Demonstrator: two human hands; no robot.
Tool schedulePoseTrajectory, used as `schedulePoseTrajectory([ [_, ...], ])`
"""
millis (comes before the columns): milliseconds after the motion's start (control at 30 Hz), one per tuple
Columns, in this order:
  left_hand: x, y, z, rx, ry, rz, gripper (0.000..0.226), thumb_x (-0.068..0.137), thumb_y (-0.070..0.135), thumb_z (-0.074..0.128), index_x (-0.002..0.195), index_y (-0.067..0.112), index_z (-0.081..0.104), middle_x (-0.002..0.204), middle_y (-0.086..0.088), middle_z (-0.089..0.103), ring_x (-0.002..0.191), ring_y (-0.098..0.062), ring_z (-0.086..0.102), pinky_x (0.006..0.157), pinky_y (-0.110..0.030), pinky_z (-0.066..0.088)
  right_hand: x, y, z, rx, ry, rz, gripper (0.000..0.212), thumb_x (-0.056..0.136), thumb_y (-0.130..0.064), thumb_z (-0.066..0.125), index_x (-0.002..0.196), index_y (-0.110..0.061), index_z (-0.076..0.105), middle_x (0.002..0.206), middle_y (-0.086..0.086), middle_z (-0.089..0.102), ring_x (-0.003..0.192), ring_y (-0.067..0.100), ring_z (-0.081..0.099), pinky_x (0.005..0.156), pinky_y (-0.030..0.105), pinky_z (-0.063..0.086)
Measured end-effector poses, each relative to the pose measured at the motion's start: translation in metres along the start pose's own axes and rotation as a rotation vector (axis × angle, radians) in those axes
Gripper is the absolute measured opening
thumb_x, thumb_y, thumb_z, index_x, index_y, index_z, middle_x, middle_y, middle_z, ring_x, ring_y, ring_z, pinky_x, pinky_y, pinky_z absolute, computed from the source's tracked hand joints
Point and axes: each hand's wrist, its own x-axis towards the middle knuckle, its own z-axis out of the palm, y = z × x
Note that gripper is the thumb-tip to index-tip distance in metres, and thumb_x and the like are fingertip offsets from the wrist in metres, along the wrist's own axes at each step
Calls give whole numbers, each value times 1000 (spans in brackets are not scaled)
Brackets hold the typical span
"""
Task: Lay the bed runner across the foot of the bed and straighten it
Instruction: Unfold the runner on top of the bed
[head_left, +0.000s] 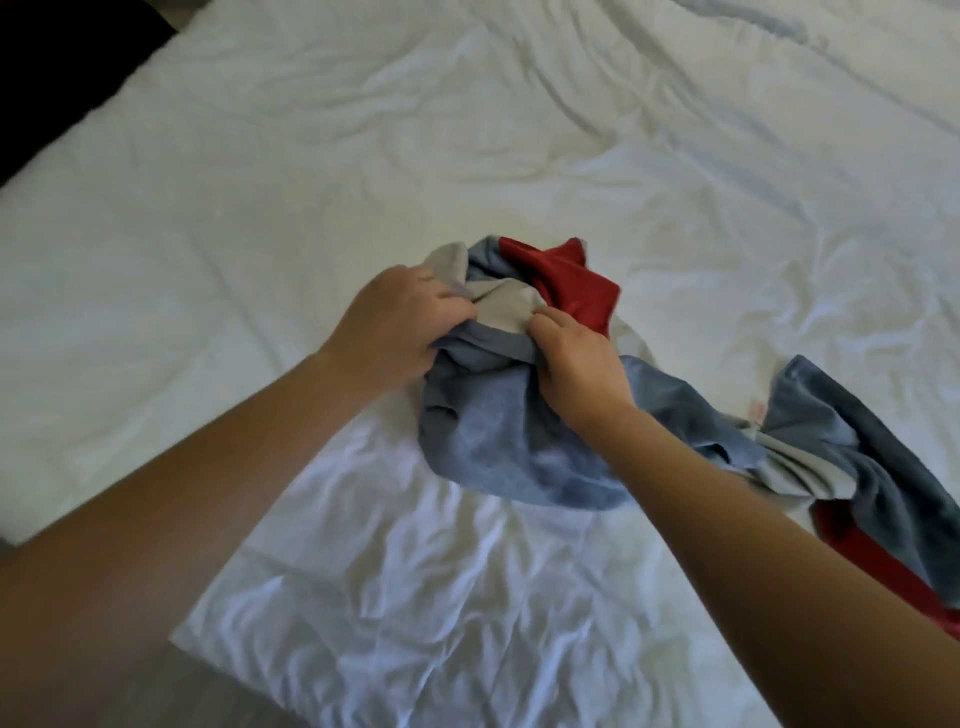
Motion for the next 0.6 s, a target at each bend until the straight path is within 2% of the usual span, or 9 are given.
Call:
schedulePoseTrajectory([
  [67, -15, -24, -25, 49, 5, -33, 21, 58, 2, 65, 77, 13, 69, 68, -8, 65, 64, -33, 58, 53, -34, 41, 20, -26, 4, 112, 6, 16, 8, 86, -5, 47, 89, -8, 53, 94, 10, 57, 81, 31, 55, 60, 34, 35],
  [133, -28, -46, -47, 100, 12, -92, 26, 54, 0, 68, 77, 13, 71, 64, -9, 64, 61, -34, 58, 53, -34, 42, 40, -51, 6, 104, 8, -45, 16, 87, -1, 48, 99, -7, 55, 102, 11, 57, 90, 30, 55, 70, 36, 42],
  [233, -39, -69, -64, 189, -40, -213, 28, 51, 0, 69, 74, 16, 71, 61, -10, 63, 60, -35, 57, 53, -33, 40, 65, -79, 10, 173, -3, -65, 11, 90, -11, 45, 99, -12, 52, 103, 9, 58, 88, 29, 56, 65, 33, 35],
  [300, -44, -76, -59, 243, -102, -244, 25, 55, 2, 69, 74, 17, 71, 63, -10, 64, 63, -35, 59, 55, -33, 39, 72, -84, 17, 106, -34, -69, 14, 90, -16, 47, 103, -11, 51, 104, 9, 58, 86, 29, 57, 62, 33, 33],
  [367, -50, -78, -42, 257, -210, -273, 21, 64, 8, 66, 81, 20, 70, 73, -8, 66, 74, -34, 61, 59, -33, 36, 68, -77, 26, 54, -77, -46, 21, 89, -17, 51, 109, -13, 50, 107, 8, 56, 90, 30, 57, 62, 37, 40],
  [433, -54, -73, -24, 243, -314, -350, 18, 73, 15, 61, 88, 22, 66, 85, -4, 66, 85, -32, 61, 66, -34, 40, 52, -63, 31, 76, -97, -19, 29, 87, -25, 57, 114, -18, 50, 110, 5, 56, 94, 28, 56, 70, 41, 48],
  [500, -58, -63, -9, 250, -344, -422, 19, 78, 17, 57, 96, 21, 61, 95, -2, 64, 94, -28, 58, 75, -37, 43, 27, -41, 33, 103, -79, 9, 40, 82, -35, 64, 117, -23, 49, 111, 1, 57, 95, 26, 56, 77, 41, 49],
  [600, -63, -38, 9, 193, -296, -448, 45, 72, 19, 61, 116, 23, 50, 111, -1, 57, 107, -27, 51, 95, -46, 37, -15, 1, 30, 85, -66, 24, 59, 78, -51, 65, 127, -26, 45, 120, -1, 57, 105, 23, 55, 88, 40, 46],
])
